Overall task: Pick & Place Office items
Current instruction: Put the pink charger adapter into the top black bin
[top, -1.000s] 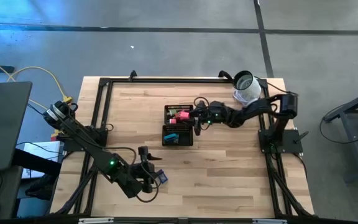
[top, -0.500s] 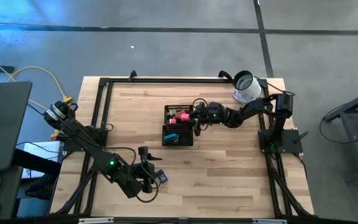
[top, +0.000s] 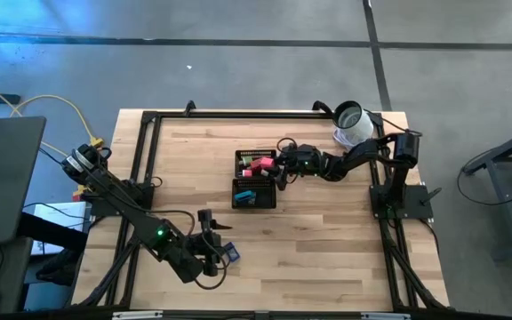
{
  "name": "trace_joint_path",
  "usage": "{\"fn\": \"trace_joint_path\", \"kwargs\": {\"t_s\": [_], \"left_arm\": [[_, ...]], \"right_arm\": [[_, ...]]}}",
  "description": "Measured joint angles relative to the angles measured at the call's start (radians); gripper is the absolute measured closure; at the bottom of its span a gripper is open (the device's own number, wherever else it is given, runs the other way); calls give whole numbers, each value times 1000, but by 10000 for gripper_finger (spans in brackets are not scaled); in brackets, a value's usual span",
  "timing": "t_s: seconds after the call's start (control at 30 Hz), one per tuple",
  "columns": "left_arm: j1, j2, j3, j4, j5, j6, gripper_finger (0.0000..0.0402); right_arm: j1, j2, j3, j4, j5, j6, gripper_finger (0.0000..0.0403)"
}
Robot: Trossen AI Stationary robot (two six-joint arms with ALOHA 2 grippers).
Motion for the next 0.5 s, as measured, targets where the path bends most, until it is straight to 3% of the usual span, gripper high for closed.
{"fn": "trace_joint_path", "kwargs": {"t_s": [0.27, 0.5], "left_arm": [[0, 0, 0, 0, 0, 0, 152], [0, 0, 0, 6, 1, 0, 152]], "right_arm": [[-1, -2, 1, -16, 9, -1, 257], [-3, -2, 1, -18, 4, 0, 214]]}}
